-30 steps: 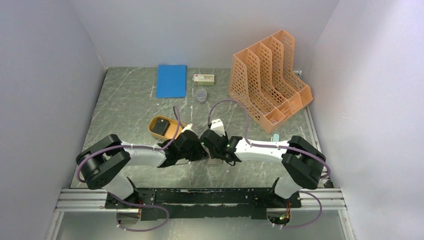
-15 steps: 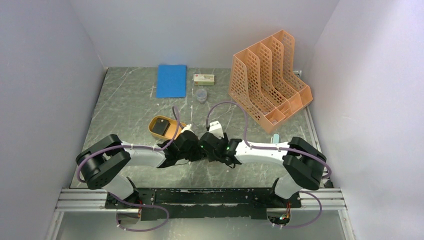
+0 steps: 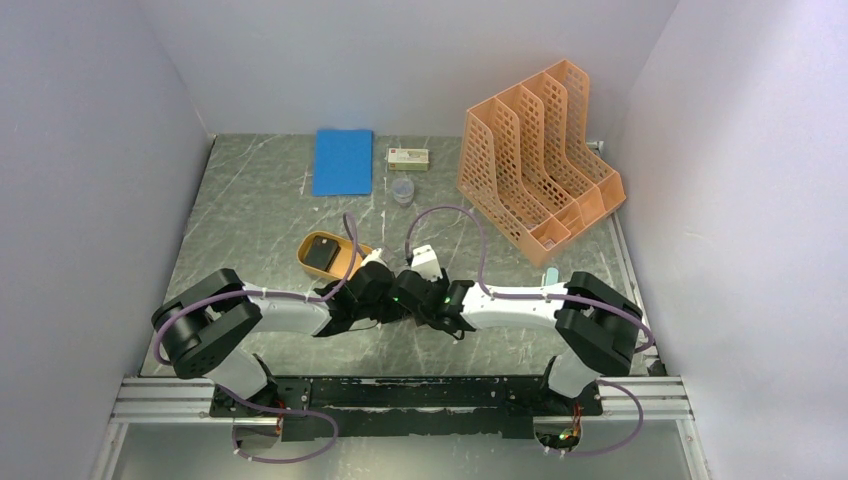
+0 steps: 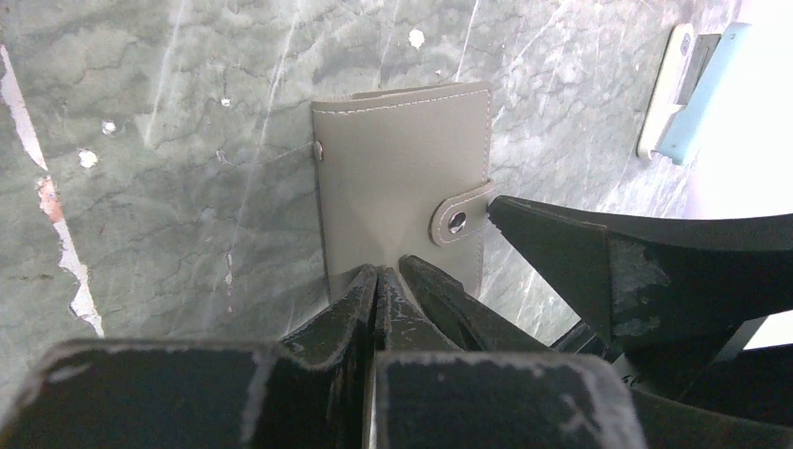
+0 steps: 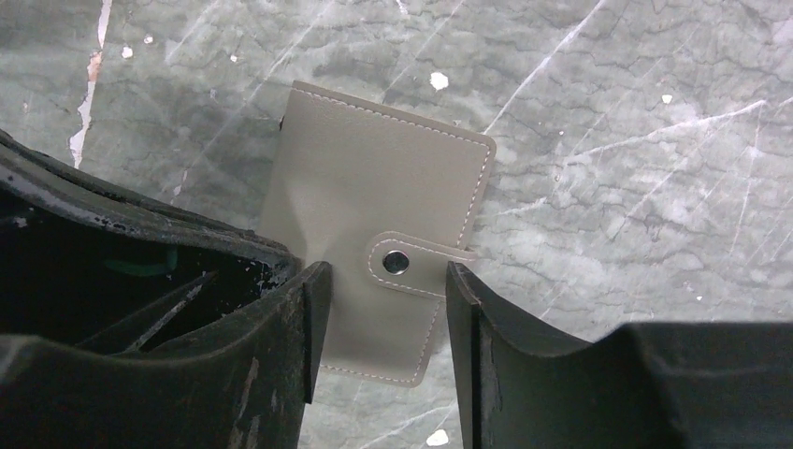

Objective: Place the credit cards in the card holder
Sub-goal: Open the card holder at the center of the board.

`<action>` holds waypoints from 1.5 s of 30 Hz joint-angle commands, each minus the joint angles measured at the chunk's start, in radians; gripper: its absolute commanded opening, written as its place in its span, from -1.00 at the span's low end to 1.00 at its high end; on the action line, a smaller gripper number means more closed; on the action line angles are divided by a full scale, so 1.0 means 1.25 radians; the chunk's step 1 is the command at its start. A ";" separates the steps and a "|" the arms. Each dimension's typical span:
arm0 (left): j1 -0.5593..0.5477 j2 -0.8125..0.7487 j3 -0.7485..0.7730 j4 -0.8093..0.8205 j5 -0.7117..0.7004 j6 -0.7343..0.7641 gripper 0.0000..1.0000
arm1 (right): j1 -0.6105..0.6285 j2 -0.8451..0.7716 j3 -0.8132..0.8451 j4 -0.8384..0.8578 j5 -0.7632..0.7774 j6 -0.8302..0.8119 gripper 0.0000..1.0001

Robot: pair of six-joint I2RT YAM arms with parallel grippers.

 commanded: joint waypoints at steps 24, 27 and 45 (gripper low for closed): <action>0.000 0.029 -0.002 -0.061 0.009 0.008 -0.90 | -0.003 -0.015 -0.022 -0.068 0.106 0.045 -1.00; 0.000 0.034 0.004 -0.073 0.005 0.008 -0.90 | -0.003 -0.029 -0.023 -0.073 0.104 0.058 -1.00; 0.000 0.094 0.028 -0.121 -0.007 -0.009 -0.90 | -0.022 -0.156 -0.072 -0.072 0.039 0.140 -1.00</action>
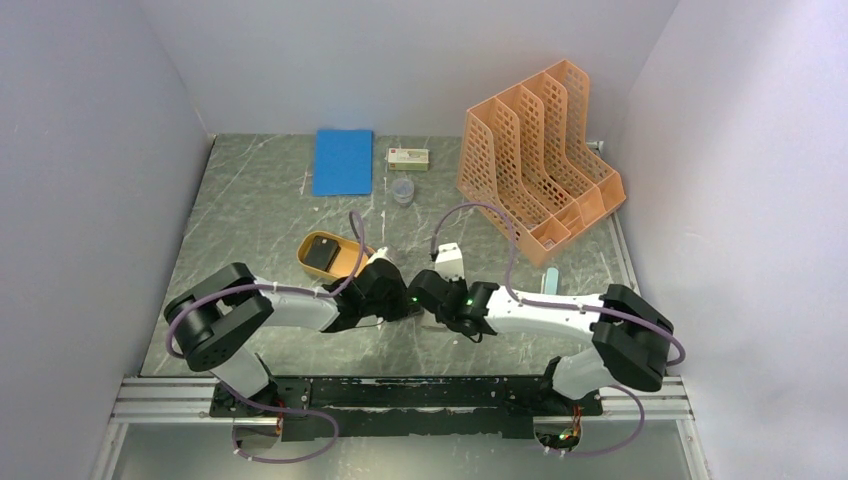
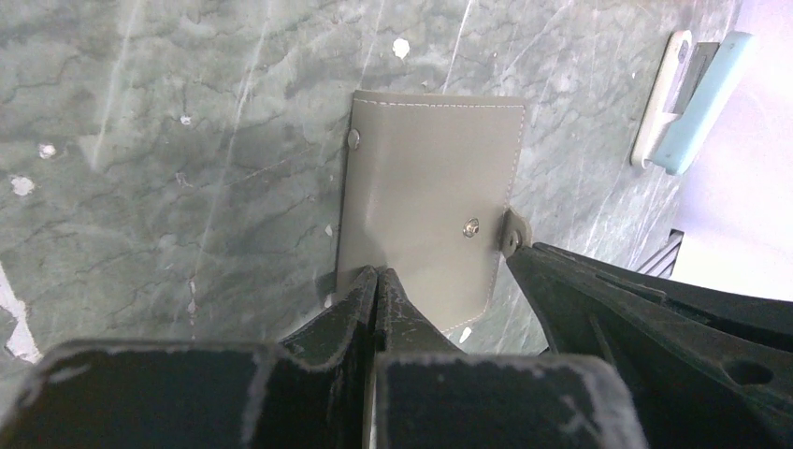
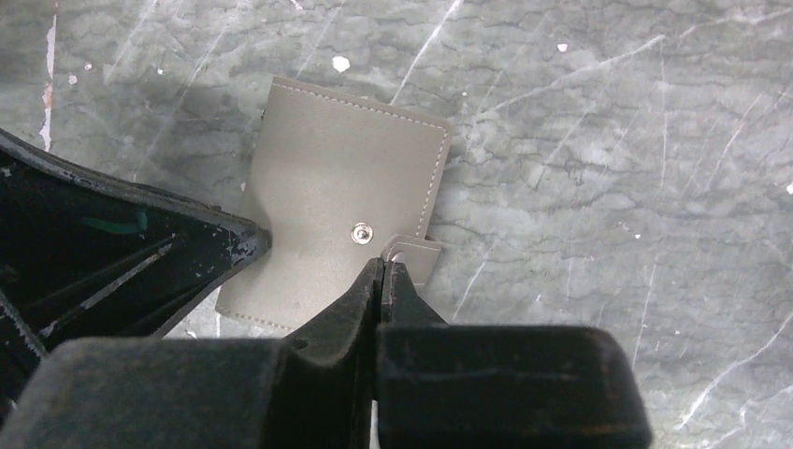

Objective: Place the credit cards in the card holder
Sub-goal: Open the card holder at the center of the board.

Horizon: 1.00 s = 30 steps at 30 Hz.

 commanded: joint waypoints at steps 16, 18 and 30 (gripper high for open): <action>-0.016 -0.004 0.036 -0.117 0.027 0.093 -0.85 | -0.047 -0.304 -0.158 0.029 -0.064 0.052 -1.00; -0.017 -0.015 0.038 -0.118 0.034 0.099 -0.75 | -0.049 -0.325 -0.156 0.020 -0.071 0.038 -1.00; -0.019 -0.094 0.038 -0.144 0.045 0.122 0.01 | -0.049 -0.417 -0.177 0.084 -0.181 -0.053 -1.00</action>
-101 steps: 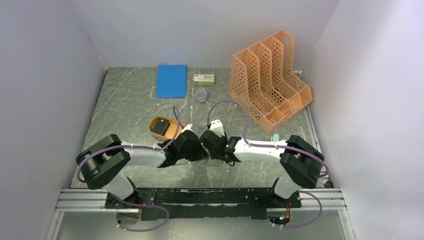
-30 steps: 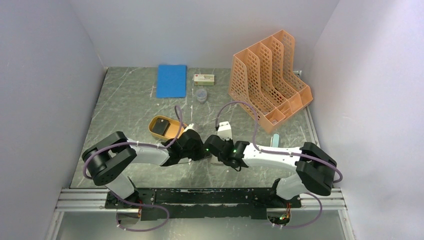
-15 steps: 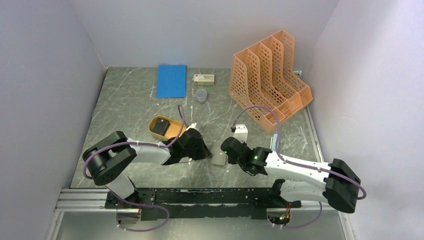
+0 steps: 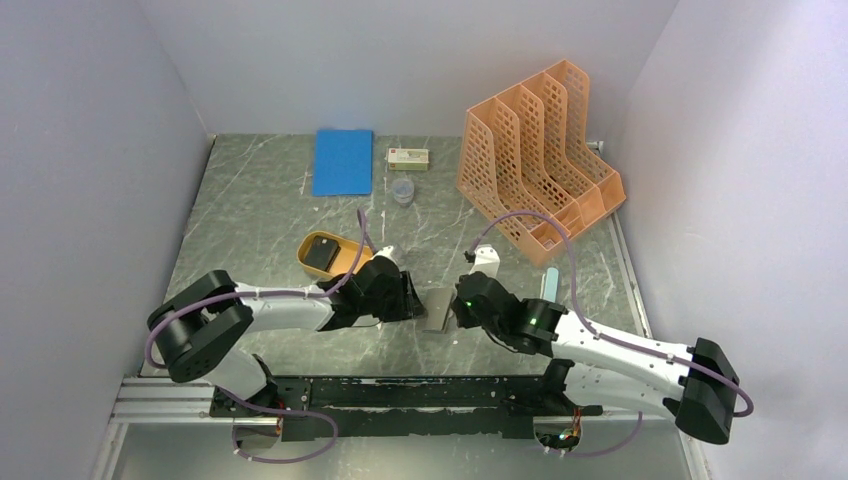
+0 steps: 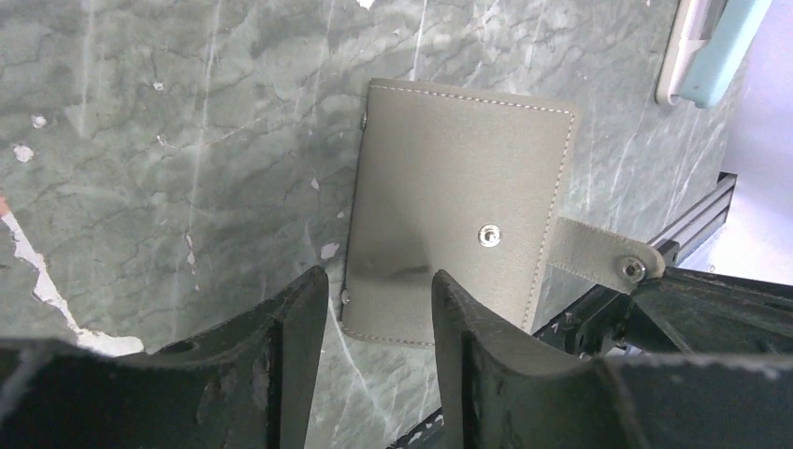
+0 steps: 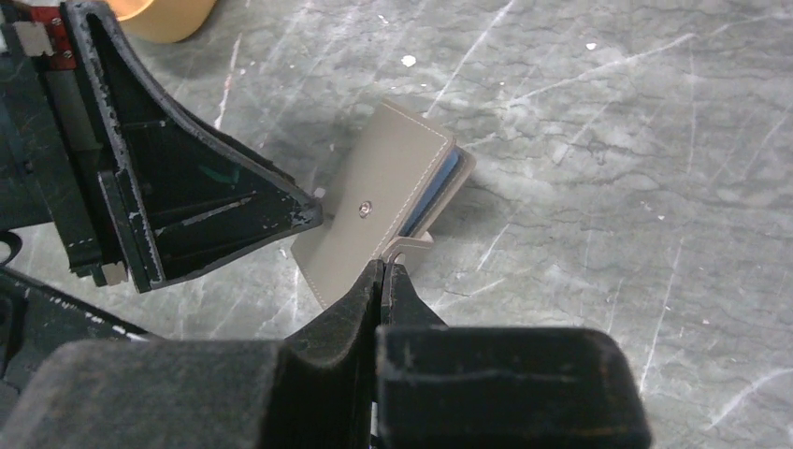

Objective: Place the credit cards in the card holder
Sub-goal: Open the card holder at the center of the board.

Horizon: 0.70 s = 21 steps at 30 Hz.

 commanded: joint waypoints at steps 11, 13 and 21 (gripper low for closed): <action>-0.006 -0.099 0.010 -0.049 -0.006 0.014 0.44 | -0.004 -0.039 -0.008 0.111 -0.096 -0.070 -1.00; -0.005 -0.108 0.011 -0.051 -0.008 0.014 0.47 | -0.005 -0.034 -0.007 0.114 -0.095 -0.076 -1.00; -0.005 -0.108 0.031 -0.059 -0.004 0.039 0.48 | -0.005 -0.040 0.000 0.126 -0.092 -0.084 -1.00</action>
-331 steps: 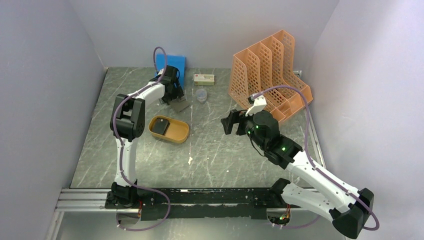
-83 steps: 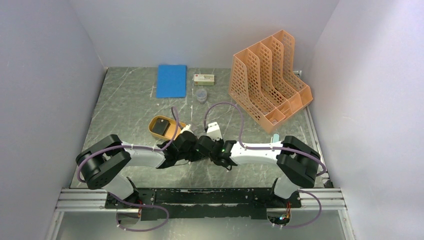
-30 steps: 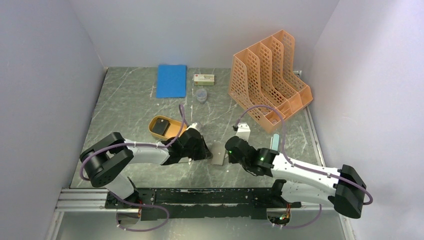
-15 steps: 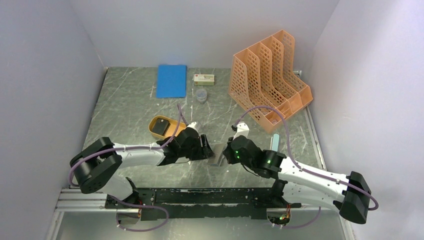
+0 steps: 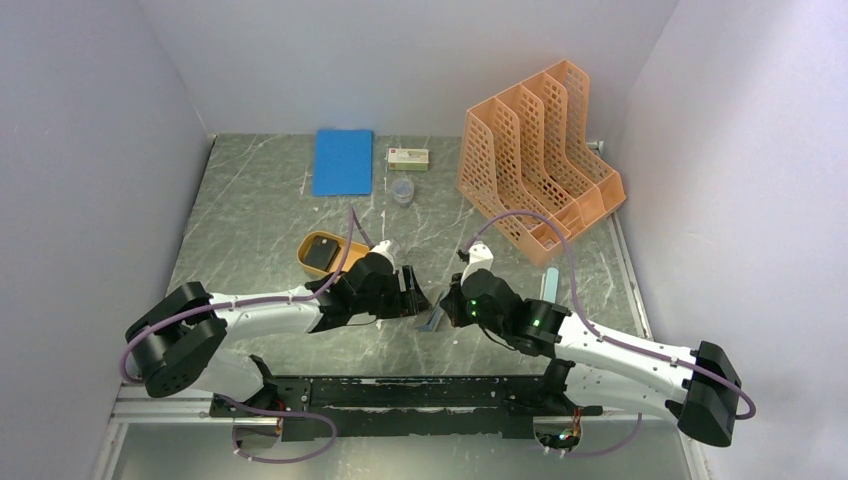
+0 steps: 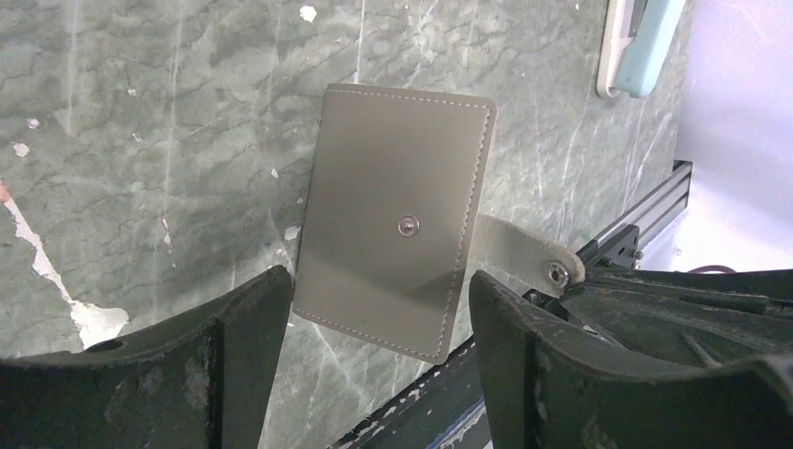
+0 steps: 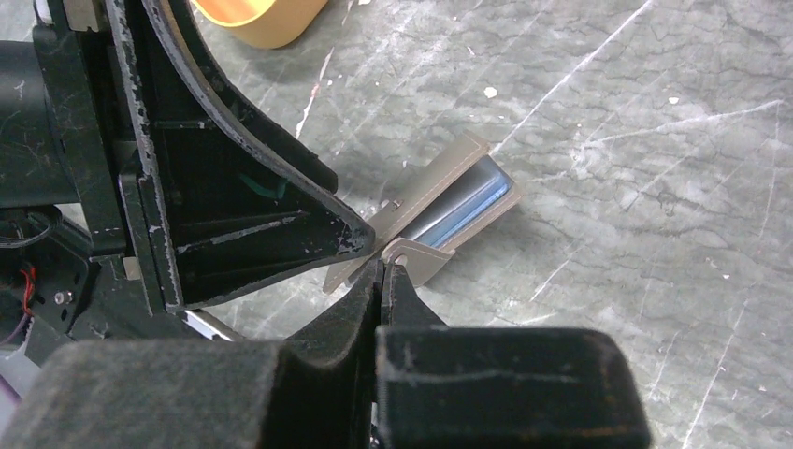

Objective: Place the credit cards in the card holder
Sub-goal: Open the card holder at the center of the board.

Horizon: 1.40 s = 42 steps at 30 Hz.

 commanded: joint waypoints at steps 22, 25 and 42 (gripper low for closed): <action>-0.004 0.038 0.037 -0.091 -0.052 0.041 -0.77 | -0.005 -0.040 -0.011 0.040 0.012 0.013 -1.00; -0.004 0.025 0.025 -0.135 -0.087 0.022 -0.90 | -0.006 -0.048 -0.023 0.020 0.041 0.045 -1.00; -0.005 0.003 -0.103 -0.101 -0.089 -0.061 -0.90 | -0.008 -0.095 -0.098 0.083 -0.021 0.166 -1.00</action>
